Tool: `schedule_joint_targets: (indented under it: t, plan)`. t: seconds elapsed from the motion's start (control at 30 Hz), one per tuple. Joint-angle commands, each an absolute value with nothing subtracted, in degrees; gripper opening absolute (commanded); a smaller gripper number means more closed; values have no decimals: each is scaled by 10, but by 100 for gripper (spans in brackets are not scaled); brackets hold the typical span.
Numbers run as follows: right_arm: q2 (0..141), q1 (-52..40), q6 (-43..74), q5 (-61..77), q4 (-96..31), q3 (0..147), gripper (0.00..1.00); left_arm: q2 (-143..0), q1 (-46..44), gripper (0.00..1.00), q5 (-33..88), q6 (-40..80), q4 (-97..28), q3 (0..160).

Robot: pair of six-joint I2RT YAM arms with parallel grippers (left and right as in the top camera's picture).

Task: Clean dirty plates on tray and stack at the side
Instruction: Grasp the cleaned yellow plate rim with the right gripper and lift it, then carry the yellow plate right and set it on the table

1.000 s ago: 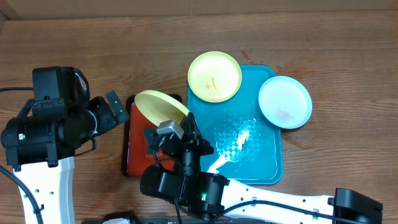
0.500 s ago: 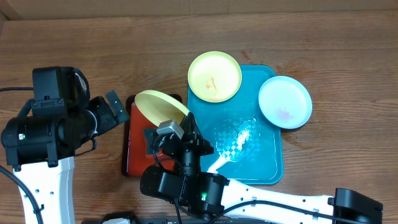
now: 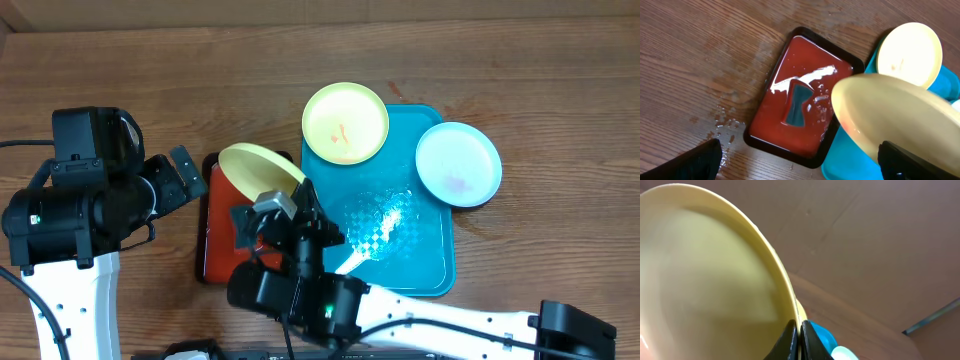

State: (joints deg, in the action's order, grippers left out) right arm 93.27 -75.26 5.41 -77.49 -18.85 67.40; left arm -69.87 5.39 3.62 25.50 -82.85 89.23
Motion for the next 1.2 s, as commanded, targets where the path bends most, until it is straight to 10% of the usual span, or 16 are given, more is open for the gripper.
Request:
schedule_joint_targets:
  t: [0.0,0.47,0.9,1.17]
  plan:
    - [920,-700,152,-680,-199,683,4,-701,57,100,28,253,-829,901]
    - [737,-367,291,-22,-350,759,4,-701,57,100,28,253,-829,901]
    - [772,259,341,-3,-621,739,4,-701,57,100,28,253,-829,901]
    - [931,390,341,-8,-607,686,4,-701,57,100,28,253,-829,901]
